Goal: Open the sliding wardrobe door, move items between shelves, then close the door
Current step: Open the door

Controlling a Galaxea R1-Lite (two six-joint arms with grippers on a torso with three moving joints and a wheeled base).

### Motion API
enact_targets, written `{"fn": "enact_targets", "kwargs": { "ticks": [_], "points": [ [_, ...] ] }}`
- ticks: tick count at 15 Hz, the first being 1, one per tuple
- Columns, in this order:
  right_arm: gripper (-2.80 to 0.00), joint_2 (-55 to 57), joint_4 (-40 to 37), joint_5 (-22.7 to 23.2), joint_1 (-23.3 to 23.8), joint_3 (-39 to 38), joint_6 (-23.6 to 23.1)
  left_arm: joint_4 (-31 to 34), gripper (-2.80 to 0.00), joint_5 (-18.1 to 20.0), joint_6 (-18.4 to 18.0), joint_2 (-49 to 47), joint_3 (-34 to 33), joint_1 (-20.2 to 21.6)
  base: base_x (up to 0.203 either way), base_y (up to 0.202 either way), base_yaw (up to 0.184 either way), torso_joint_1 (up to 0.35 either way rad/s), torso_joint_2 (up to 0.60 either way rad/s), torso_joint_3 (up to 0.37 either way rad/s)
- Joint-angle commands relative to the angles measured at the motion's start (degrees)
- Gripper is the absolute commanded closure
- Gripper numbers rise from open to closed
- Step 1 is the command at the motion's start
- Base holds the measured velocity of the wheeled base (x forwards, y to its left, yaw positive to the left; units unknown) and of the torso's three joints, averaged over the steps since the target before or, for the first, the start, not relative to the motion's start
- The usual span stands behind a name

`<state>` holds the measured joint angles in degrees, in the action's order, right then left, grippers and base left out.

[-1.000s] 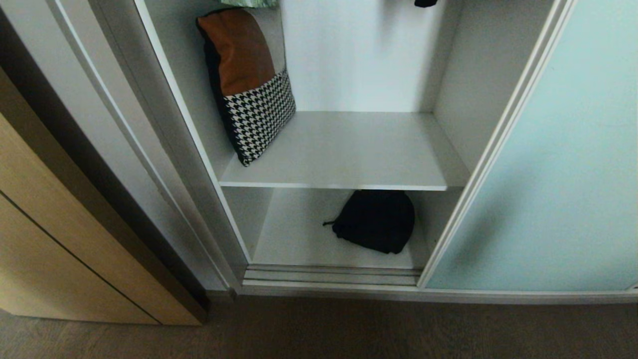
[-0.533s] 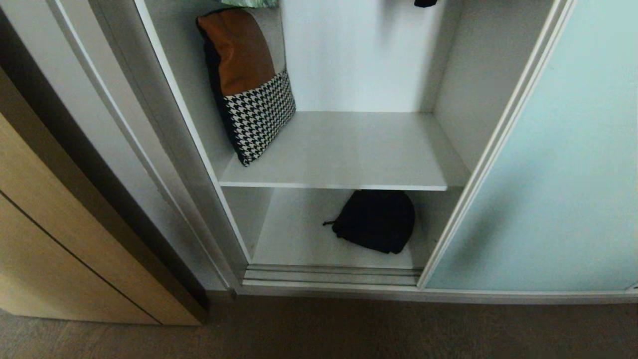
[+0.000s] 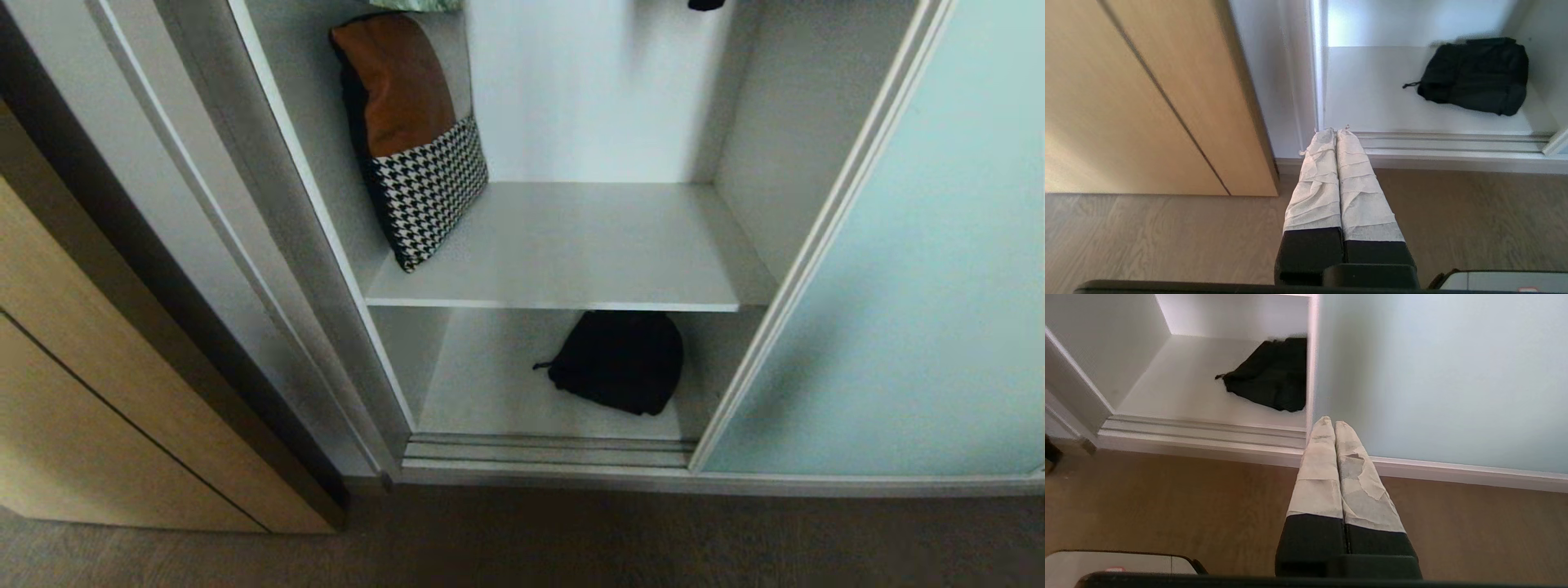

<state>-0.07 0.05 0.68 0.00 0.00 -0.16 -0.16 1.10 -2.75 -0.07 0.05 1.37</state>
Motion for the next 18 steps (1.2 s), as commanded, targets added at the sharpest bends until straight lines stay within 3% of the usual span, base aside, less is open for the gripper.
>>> {"fn": "enact_targets", "kwargs": {
  "ticks": [1,18],
  "points": [
    [0.0,-0.01,0.04,0.02,-0.01,0.0,-0.02,-0.1,0.0,0.05,-0.24,-0.11,-0.05,0.04,0.001,0.175,-0.003,0.002,0.0,0.005],
    [0.0,-0.01,0.04,0.02,-0.01,-0.02,-0.02,-0.11,0.0,0.31,-0.35,-0.1,0.03,0.04,0.0,0.195,-0.002,0.001,0.0,0.003]
  ]
}}
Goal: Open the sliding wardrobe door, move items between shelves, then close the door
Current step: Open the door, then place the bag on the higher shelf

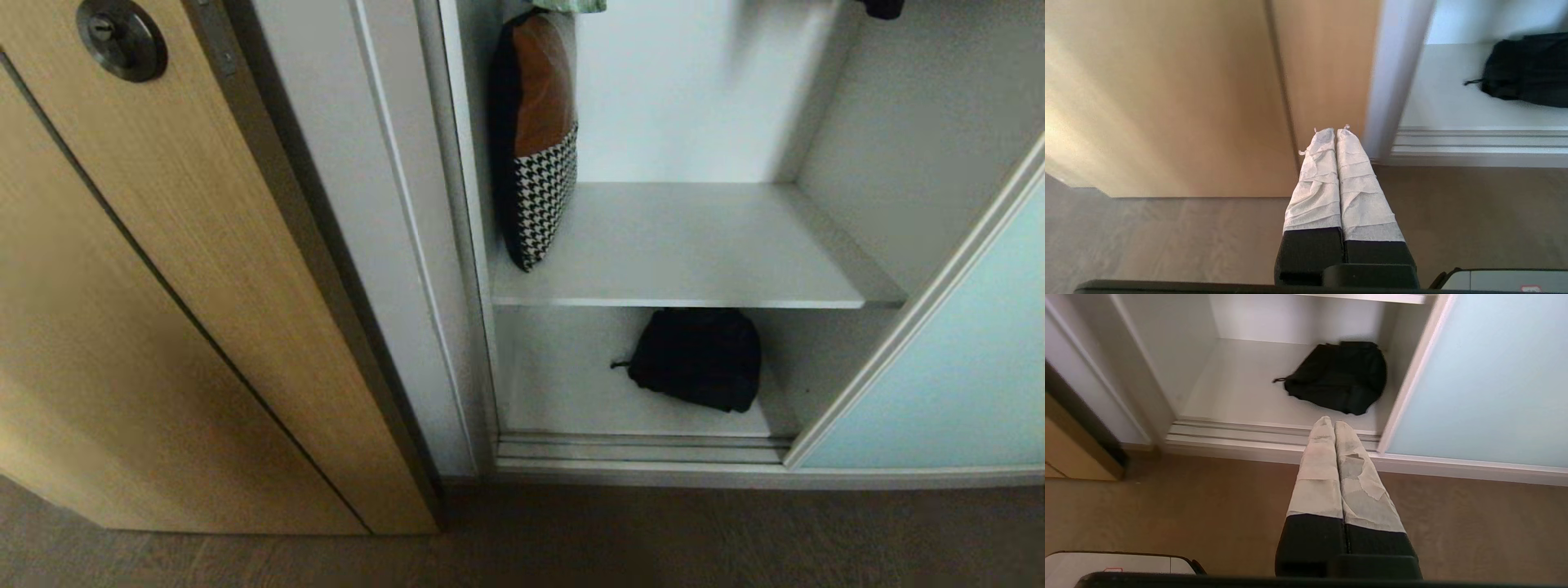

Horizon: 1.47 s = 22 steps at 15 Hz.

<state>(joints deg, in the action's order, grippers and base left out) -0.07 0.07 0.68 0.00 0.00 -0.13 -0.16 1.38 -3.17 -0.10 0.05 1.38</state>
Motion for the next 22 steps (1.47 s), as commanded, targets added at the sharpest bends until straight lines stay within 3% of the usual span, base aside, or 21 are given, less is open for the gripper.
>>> {"fn": "enact_targets", "kwargs": {
  "ticks": [1,4,22],
  "points": [
    [0.0,-0.01,0.01,0.02,-0.01,0.0,-0.04,-0.1,0.0,-0.11,0.24,-0.08,-0.05,0.03,0.0,0.194,-0.002,0.007,0.0,0.003],
    [0.0,-0.01,0.01,0.02,0.0,0.0,-0.04,-0.02,0.0,-0.23,0.36,-0.08,0.02,0.03,0.0,0.15,-0.002,0.002,0.0,0.003],
    [0.0,-0.01,0.01,0.02,-0.01,0.0,-0.04,-0.02,0.0,-0.67,1.33,-0.17,0.04,0.03,0.0,0.0,0.0,0.0,0.0,-0.005]
  ]
}}
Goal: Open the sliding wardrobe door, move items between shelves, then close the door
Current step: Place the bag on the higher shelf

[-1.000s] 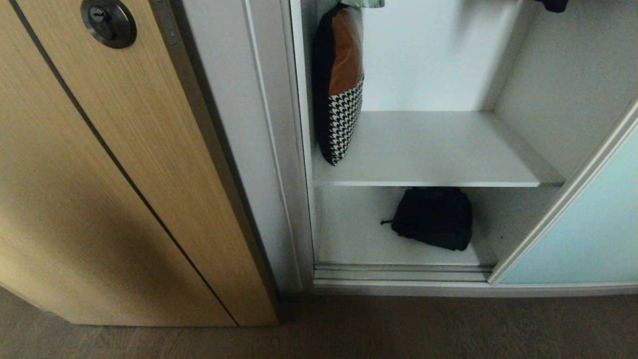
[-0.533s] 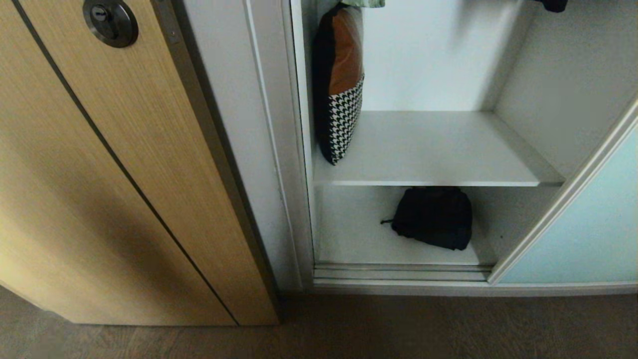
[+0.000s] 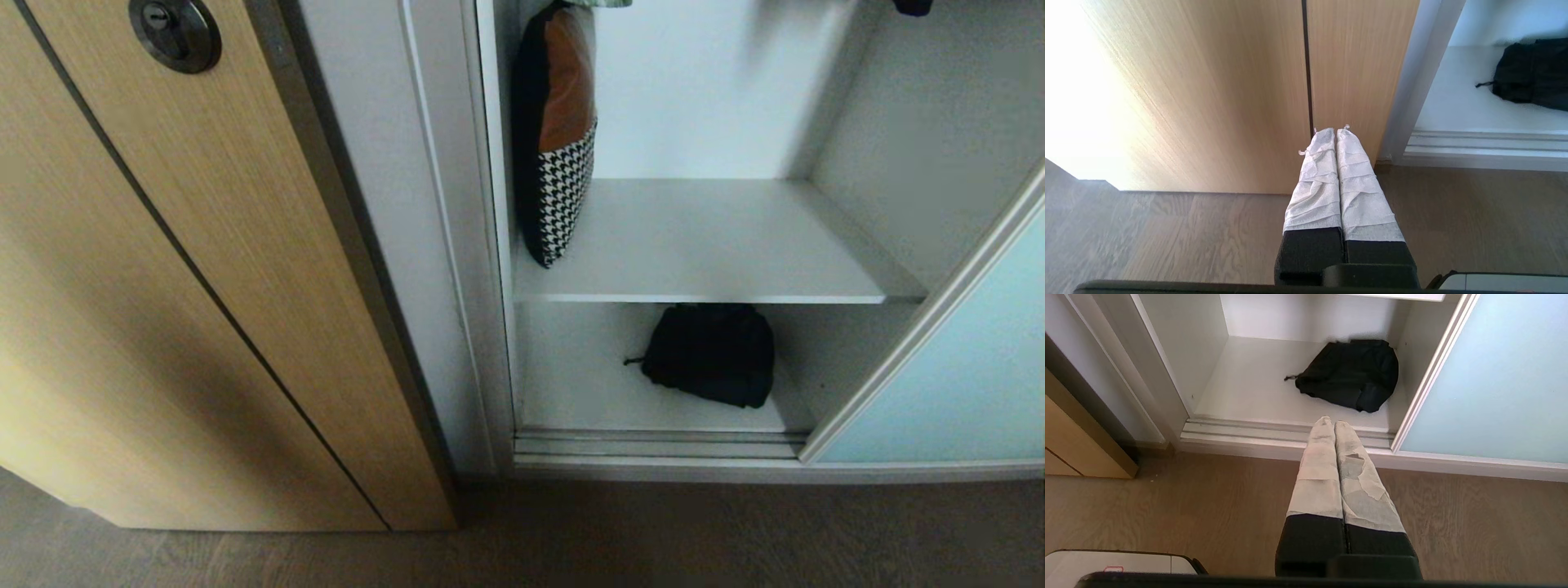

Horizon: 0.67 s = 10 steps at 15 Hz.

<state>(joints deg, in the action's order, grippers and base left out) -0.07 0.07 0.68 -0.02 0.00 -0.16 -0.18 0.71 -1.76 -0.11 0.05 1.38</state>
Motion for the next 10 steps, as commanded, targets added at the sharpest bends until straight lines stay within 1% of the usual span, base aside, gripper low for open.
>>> {"fn": "enact_targets", "kwargs": {
  "ticks": [1,10],
  "points": [
    [0.0,-0.01,0.01,0.02,0.02,0.0,-0.02,0.0,0.0,0.0,-0.09,-0.15,0.04,0.03,0.0,0.0,0.0,0.006,0.0,-0.13],
    [0.0,-0.01,0.01,0.02,-0.06,0.0,-0.02,-0.09,0.0,-0.62,0.44,-0.07,0.04,0.03,0.0,0.0,0.0,0.003,0.0,-0.191]
  ]
}}
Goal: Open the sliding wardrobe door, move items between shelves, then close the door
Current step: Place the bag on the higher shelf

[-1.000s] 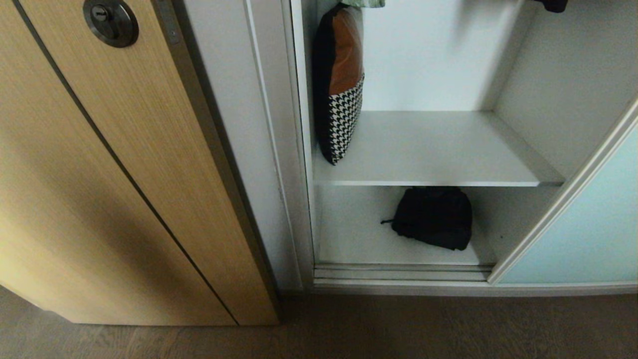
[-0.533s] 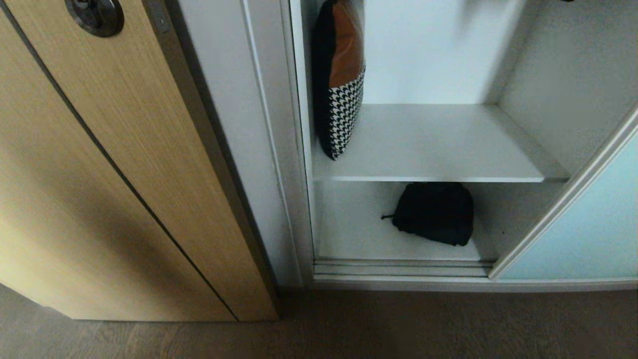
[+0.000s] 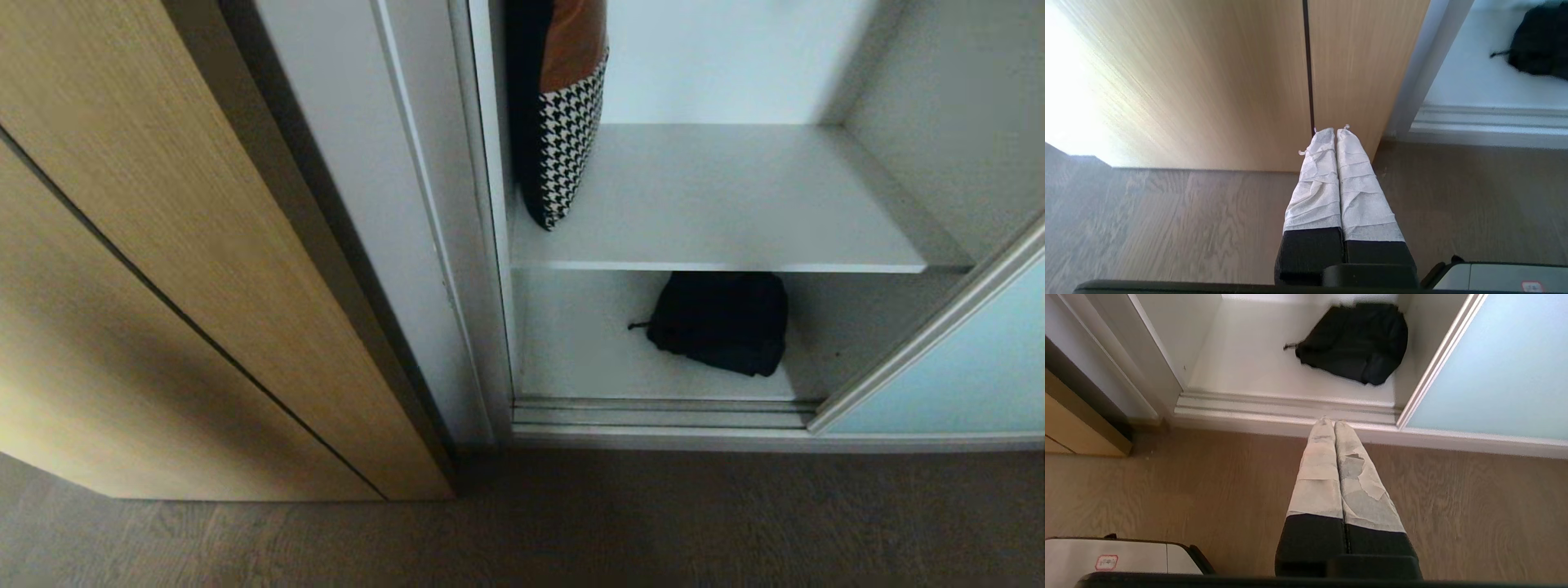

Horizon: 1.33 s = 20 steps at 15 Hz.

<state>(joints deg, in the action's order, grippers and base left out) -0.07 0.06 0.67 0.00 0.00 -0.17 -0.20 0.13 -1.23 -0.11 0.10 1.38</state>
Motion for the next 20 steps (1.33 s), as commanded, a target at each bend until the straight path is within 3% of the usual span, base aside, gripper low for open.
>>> {"fn": "enact_targets", "kwargs": {
  "ticks": [1,20],
  "points": [
    [0.0,-0.01,0.03,0.03,0.0,0.0,-0.01,-0.06,0.0,-0.04,-0.09,-0.12,-0.01,0.03,0.0,0.0,0.0,0.006,0.0,-0.21],
    [0.0,-0.01,0.03,0.03,0.0,-0.09,-0.01,0.12,0.0,0.13,-0.61,-0.15,-0.01,0.03,0.0,0.0,0.0,0.004,0.0,-0.196]
  ]
}}
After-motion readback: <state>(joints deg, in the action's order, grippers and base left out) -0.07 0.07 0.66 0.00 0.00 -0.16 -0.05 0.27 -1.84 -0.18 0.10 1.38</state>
